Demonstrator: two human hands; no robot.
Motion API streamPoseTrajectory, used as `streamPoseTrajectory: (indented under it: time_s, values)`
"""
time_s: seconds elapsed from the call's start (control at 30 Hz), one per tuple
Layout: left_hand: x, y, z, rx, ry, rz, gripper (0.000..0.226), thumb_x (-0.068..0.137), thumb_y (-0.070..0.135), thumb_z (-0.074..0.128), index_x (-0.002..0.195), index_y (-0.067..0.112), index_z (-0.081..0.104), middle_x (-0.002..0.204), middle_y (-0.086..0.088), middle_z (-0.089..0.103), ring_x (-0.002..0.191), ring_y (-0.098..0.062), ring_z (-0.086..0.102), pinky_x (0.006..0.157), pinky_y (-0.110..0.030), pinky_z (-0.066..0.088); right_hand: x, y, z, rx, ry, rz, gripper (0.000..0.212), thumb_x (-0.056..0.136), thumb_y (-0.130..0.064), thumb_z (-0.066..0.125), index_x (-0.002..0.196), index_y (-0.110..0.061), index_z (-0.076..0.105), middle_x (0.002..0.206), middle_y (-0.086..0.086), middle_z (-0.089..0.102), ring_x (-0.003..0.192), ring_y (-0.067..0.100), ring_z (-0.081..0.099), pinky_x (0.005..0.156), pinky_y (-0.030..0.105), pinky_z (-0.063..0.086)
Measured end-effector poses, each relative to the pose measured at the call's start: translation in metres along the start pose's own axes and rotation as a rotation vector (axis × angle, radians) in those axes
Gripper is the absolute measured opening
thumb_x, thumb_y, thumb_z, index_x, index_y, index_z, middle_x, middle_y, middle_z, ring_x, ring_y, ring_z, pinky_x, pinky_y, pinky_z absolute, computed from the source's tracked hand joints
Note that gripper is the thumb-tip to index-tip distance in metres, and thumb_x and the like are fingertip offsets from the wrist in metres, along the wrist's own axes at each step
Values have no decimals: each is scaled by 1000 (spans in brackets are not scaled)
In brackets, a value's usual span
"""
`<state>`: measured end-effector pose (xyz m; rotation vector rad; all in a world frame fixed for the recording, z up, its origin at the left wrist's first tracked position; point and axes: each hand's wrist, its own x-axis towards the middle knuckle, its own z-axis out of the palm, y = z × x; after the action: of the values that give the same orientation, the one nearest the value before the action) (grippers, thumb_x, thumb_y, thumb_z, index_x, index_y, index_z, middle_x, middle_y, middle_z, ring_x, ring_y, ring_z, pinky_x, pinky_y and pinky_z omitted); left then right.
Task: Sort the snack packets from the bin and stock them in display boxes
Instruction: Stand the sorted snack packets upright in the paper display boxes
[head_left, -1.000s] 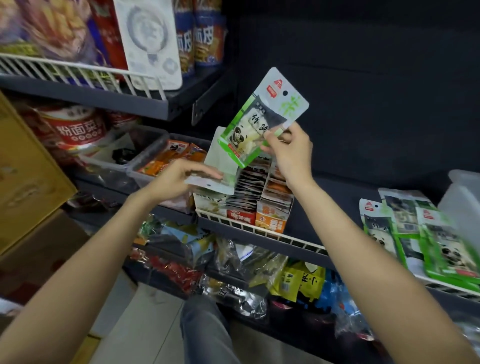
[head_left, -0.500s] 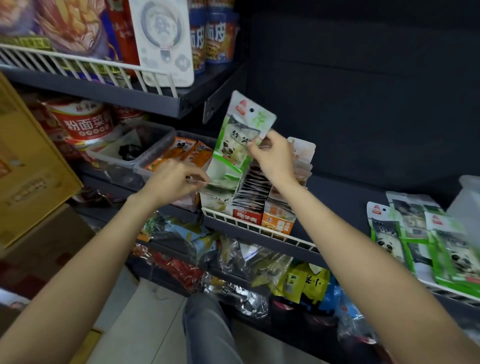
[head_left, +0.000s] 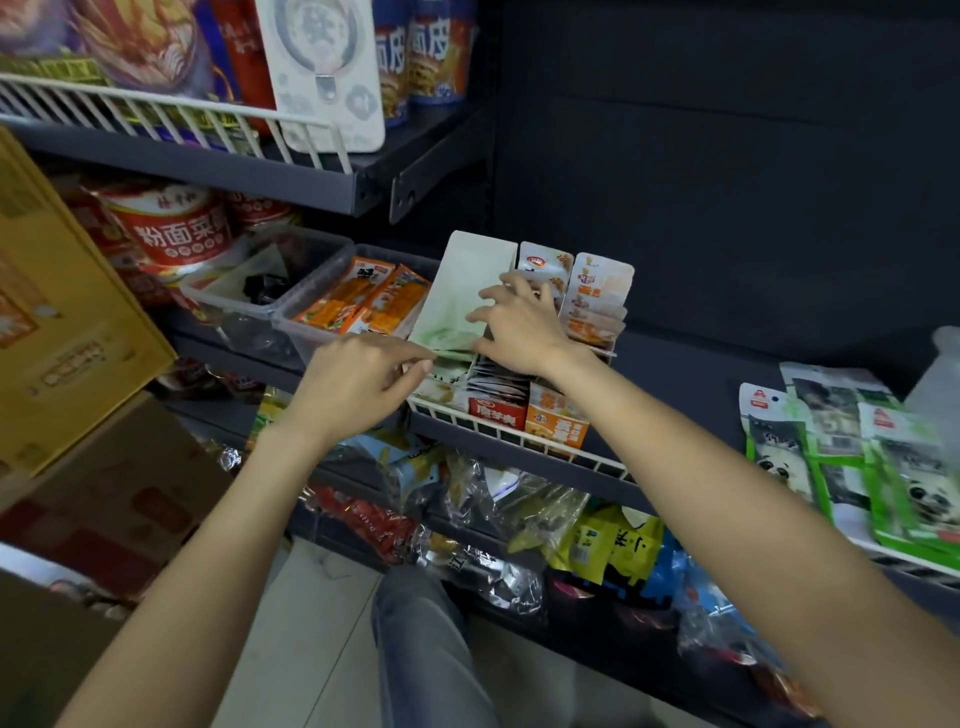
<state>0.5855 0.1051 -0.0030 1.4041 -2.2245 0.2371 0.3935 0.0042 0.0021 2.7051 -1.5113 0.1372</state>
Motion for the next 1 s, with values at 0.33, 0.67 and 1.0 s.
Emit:
streamPoseTrajectory:
  time_s: [0.33,0.67,1.0]
  values:
    - [29,127,17,-427,331,96,22,92,23,53,100,17,73,87,7,73,78,-3,65,71,-20,51,-178,67,-29,636,483,254,18,93,-19,58,107,-25,69,99,-12,71,92,0,63,75,15,46]
    - [123,276,168,-434,-600,-135,65,87,59,52,135,15,46,130,-5,57,120,-22,51,96,-36,44,-299,222,27,339,257,816,31,90,-11,58,121,-8,62,125,17,61,111,33,58,93,33,41]
    - [138,316,237,-480,-610,-246,105,73,37,79,150,24,9,138,-15,40,127,-34,39,101,-38,35,-306,257,61,167,-32,850,39,98,-34,39,136,-31,49,154,5,28,131,40,34,106,48,30]
